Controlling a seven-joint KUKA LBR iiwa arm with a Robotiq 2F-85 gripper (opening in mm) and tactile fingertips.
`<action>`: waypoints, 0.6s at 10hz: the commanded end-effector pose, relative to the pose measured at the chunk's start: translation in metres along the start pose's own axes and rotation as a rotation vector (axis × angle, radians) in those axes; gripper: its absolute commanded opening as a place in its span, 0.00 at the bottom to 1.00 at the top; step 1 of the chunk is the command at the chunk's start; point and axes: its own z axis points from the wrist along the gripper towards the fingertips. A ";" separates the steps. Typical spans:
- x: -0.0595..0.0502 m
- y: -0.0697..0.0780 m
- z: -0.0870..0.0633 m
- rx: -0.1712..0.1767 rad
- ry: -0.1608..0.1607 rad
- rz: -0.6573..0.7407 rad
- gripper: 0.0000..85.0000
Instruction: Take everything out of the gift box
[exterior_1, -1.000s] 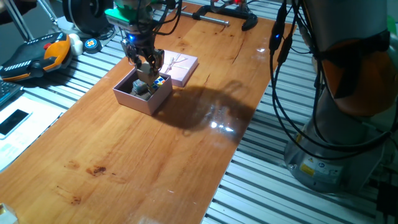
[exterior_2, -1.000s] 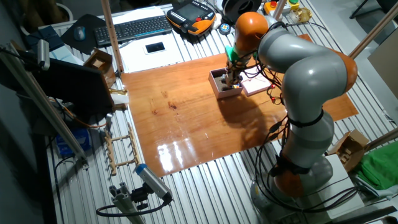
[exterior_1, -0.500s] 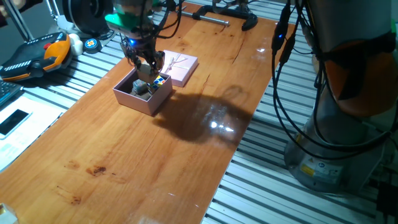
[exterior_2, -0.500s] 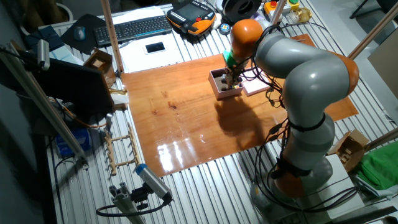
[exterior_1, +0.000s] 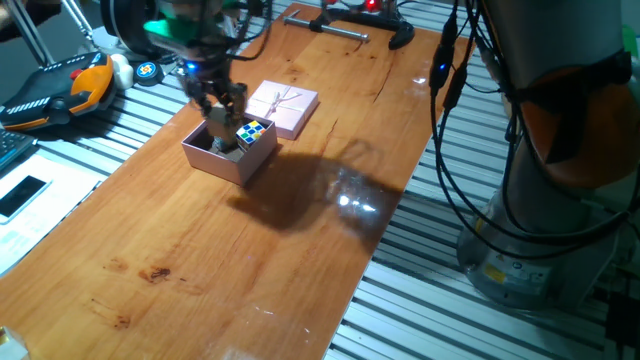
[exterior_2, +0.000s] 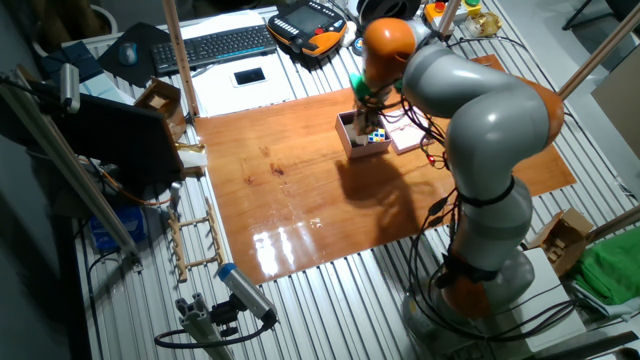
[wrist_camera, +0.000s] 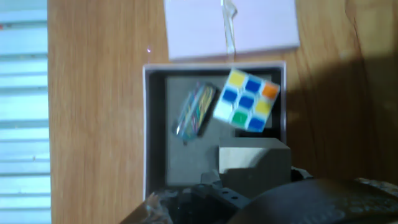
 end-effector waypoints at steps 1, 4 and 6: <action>0.048 -0.002 0.001 -0.002 0.005 0.003 0.01; 0.077 -0.005 0.014 -0.016 0.018 0.023 0.01; 0.092 -0.005 0.018 -0.017 0.025 0.044 0.01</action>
